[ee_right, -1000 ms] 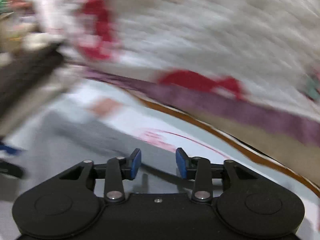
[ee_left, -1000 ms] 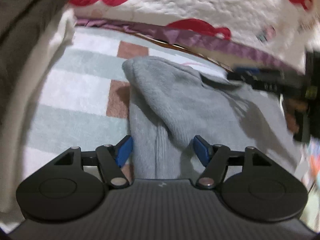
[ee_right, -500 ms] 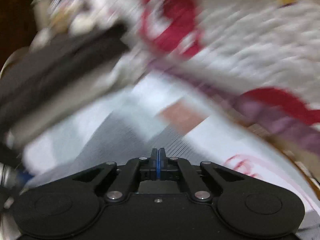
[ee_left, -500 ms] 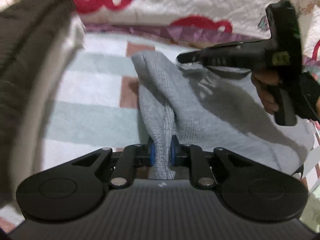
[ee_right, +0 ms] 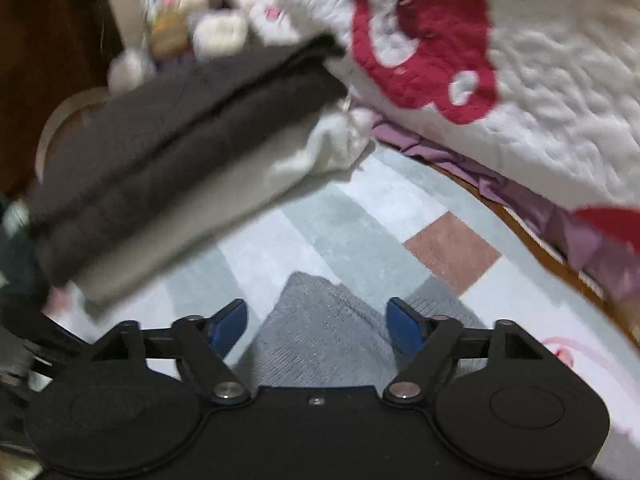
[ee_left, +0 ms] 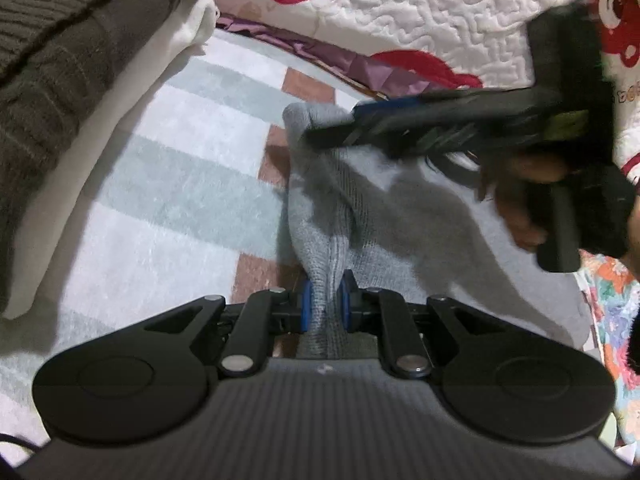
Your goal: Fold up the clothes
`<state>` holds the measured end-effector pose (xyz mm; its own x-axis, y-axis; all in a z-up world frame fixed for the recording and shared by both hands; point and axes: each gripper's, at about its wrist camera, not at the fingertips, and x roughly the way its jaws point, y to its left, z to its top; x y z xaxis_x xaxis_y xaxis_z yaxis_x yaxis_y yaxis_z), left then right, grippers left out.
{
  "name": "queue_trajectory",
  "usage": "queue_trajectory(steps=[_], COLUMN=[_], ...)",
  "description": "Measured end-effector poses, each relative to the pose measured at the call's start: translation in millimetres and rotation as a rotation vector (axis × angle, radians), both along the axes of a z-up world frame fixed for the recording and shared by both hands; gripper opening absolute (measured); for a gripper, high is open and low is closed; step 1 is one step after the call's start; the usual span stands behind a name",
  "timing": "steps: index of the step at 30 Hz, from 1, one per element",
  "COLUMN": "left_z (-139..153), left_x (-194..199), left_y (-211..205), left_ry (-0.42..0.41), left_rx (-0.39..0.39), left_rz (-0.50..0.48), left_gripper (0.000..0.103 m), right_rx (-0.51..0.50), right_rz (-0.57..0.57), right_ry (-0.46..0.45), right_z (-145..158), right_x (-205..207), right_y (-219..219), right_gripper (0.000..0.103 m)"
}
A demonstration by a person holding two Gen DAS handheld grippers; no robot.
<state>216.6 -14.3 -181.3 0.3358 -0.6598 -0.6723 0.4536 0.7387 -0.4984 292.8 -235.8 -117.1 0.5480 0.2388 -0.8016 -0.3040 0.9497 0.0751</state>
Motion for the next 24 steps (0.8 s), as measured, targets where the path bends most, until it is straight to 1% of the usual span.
queue_trajectory(steps=[1, 2, 3, 4, 5, 8, 11, 13, 15, 16, 17, 18, 19, 20, 22, 24], left_z=[0.7, 1.3, 2.5, 4.4, 6.3, 11.3, 9.6, 2.8, -4.8, -6.7, -8.5, -9.4, -9.0, -7.8, -2.6, 5.3], left_x=[0.4, 0.7, 1.3, 2.1, 3.5, 10.4, 18.0, 22.3, 25.5, 25.6, 25.7, 25.1, 23.6, 22.0, 19.3, 17.1], left_y=[0.4, 0.7, 1.5, 2.9, 4.7, 11.1, 9.6, 8.2, 7.9, 7.6, 7.3, 7.0, 6.9, 6.6, 4.7, 4.7], left_ry=[-0.003, -0.005, -0.01, -0.017, -0.022, -0.023, -0.005, 0.033, 0.066, 0.066, 0.067, 0.067, 0.066, 0.061, 0.035, 0.005], left_rx=[-0.009, -0.018, -0.028, -0.04, -0.06, -0.135, -0.147, -0.13, -0.096, -0.066, -0.036, -0.012, 0.003, 0.019, 0.061, 0.092], left_rz=[-0.002, -0.005, -0.006, -0.007, -0.006, 0.004, 0.011, 0.026, 0.048, 0.055, 0.063, 0.067, 0.066, 0.065, 0.059, 0.061], left_gripper=[0.013, 0.013, 0.013, 0.013, 0.013, 0.013, 0.013, 0.013, 0.013, 0.013, 0.014, 0.014, 0.014, 0.015, 0.02, 0.024], right_rx=[-0.038, -0.053, -0.049, 0.001, 0.052, 0.245, 0.317, 0.322, 0.307, 0.292, 0.278, 0.282, 0.288, 0.315, 0.35, 0.317], right_rz=[0.014, 0.018, 0.006, -0.034, -0.076, -0.246, -0.338, -0.364, -0.357, -0.351, -0.346, -0.365, -0.384, -0.406, -0.456, -0.495], right_ry=[0.026, 0.055, 0.073, 0.061, 0.046, -0.067, -0.135, -0.155, -0.149, -0.138, -0.121, -0.138, -0.155, -0.178, -0.23, -0.241], right_z=[-7.8, -15.3, -19.4, -15.8, -11.7, 12.1, 27.8, 31.4, 27.2, 22.9, 16.1, 14.0, 12.3, 14.4, 21.2, 29.8], right_x=[5.0, 7.9, 8.7, 6.9, 4.6, -13.0, -24.3, -22.6, -13.3, -7.3, -0.9, -0.6, -0.7, -4.8, -17.0, -38.6], right_y=[5.6, 6.6, 4.4, -4.0, -12.5, -44.8, -58.8, -58.9, -52.2, -47.9, -43.1, -42.7, -42.7, -46.7, -55.4, -62.5], right_gripper=[0.082, 0.066, 0.03, 0.028, 0.023, 0.022, 0.021, 0.021, 0.022, 0.024, 0.031, 0.038, 0.038, 0.038, 0.043, 0.044])
